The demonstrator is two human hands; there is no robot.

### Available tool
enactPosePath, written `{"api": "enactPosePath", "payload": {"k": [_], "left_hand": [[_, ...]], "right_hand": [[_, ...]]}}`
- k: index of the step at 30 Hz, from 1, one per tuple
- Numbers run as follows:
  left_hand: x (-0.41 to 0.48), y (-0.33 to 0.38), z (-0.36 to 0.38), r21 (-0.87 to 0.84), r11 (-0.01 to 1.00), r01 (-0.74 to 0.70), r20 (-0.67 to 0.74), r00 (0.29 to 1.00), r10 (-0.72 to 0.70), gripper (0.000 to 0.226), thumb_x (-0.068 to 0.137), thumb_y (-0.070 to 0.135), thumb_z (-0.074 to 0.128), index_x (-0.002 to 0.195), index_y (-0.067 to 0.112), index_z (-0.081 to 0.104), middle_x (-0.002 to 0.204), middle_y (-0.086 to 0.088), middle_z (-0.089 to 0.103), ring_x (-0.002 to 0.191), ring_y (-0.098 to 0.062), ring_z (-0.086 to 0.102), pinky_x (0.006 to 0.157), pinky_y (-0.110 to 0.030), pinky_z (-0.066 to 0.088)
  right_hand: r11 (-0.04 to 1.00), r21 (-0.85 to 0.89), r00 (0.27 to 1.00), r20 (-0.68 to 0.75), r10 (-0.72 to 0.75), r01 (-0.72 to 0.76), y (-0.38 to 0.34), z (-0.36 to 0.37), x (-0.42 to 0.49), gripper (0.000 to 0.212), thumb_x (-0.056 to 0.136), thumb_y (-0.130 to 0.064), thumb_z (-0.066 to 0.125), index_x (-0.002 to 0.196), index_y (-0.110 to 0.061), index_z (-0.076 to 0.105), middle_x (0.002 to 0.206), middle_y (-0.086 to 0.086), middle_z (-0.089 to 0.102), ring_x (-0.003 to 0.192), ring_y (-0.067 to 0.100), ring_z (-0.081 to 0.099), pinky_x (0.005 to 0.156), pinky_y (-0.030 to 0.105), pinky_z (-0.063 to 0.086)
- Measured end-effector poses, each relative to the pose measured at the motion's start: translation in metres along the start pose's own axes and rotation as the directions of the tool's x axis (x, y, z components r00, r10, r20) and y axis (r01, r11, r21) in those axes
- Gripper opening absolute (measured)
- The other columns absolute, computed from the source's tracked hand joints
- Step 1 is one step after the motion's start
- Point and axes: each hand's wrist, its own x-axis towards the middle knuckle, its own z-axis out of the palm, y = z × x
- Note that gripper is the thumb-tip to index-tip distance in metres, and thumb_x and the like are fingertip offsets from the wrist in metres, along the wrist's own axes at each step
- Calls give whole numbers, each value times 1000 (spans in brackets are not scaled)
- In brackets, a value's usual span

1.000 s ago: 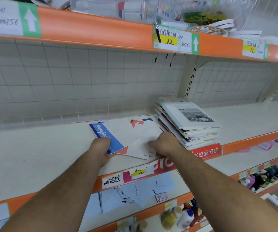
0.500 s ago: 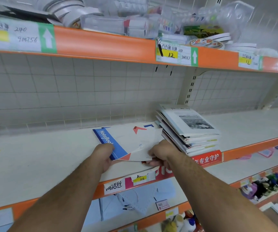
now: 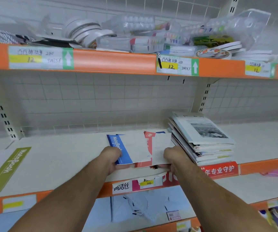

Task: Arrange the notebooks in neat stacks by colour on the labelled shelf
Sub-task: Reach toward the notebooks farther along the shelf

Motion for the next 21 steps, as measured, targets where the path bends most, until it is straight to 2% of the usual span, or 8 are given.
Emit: {"api": "enactPosePath", "payload": {"k": [2, 6, 8, 11, 14, 16, 18, 21], "left_hand": [[-4, -1, -4, 1, 1000, -18, -29, 999, 18, 28, 95, -11, 49, 119, 2, 48, 118, -20, 62, 92, -35, 65, 81, -53, 58], [-19, -2, -15, -17, 999, -47, -66, 997, 45, 34, 91, -13, 51, 122, 1, 51, 114, -20, 64, 91, -35, 66, 72, -48, 59], [-30, -2, -22, 9, 997, -72, -83, 994, 72, 32, 90, -13, 53, 119, 0, 53, 111, -19, 65, 88, -32, 66, 66, -44, 57], [-45, -4, -38, 46, 992, -114, -117, 986, 119, 25, 88, -11, 59, 111, -2, 61, 110, -21, 69, 88, -33, 68, 68, -37, 56], [-64, -8, -60, 40, 991, -126, -180, 975, 131, 21, 88, -4, 66, 108, -1, 64, 104, -19, 72, 85, -31, 70, 69, -36, 57], [-76, -13, -76, 27, 991, -132, -230, 964, 134, 22, 89, 1, 69, 110, 1, 62, 101, -16, 72, 84, -28, 71, 64, -35, 58], [-89, -17, -93, -8, 990, -141, -272, 953, 134, 20, 92, 5, 67, 111, 4, 60, 99, -13, 70, 82, -25, 70, 58, -33, 59], [-107, -22, -120, -58, 986, -157, -344, 930, 127, 17, 96, 13, 63, 110, 7, 56, 95, -10, 66, 76, -20, 66, 46, -25, 56]], "right_hand": [[998, 19, 999, 8, -52, 52, 2, -1, 1, 16, 92, 3, 42, 83, -6, 52, 98, 19, 61, 82, 36, 63, 74, 56, 60], [987, 58, 988, 47, -150, 148, 6, -3, 5, 17, 85, 5, 43, 86, -5, 57, 106, 22, 63, 94, 39, 64, 82, 63, 56], [983, 79, 982, 76, -174, 168, 7, 0, 4, 22, 83, 4, 42, 93, -4, 61, 105, 21, 66, 91, 38, 66, 74, 57, 59], [976, 138, 970, 151, -189, 168, 6, 8, -4, 26, 87, 8, 40, 102, 0, 61, 98, 19, 66, 78, 35, 65, 53, 37, 58], [969, 152, 950, 218, -224, 194, 7, 26, -16, 28, 90, 7, 40, 103, -6, 61, 95, 11, 67, 77, 27, 65, 55, 32, 56], [966, 169, 935, 266, -235, 195, 11, 42, -25, 32, 88, 5, 41, 102, -13, 64, 100, 8, 70, 88, 27, 67, 72, 42, 61], [967, 169, 919, 315, -238, 192, 13, 60, -37, 35, 85, 2, 43, 102, -17, 66, 106, 7, 71, 98, 32, 68, 85, 54, 58], [963, 151, 895, 360, -264, 223, 12, 86, -56, 33, 80, 0, 44, 98, -14, 67, 103, 8, 72, 96, 32, 69, 84, 56, 58]]}}
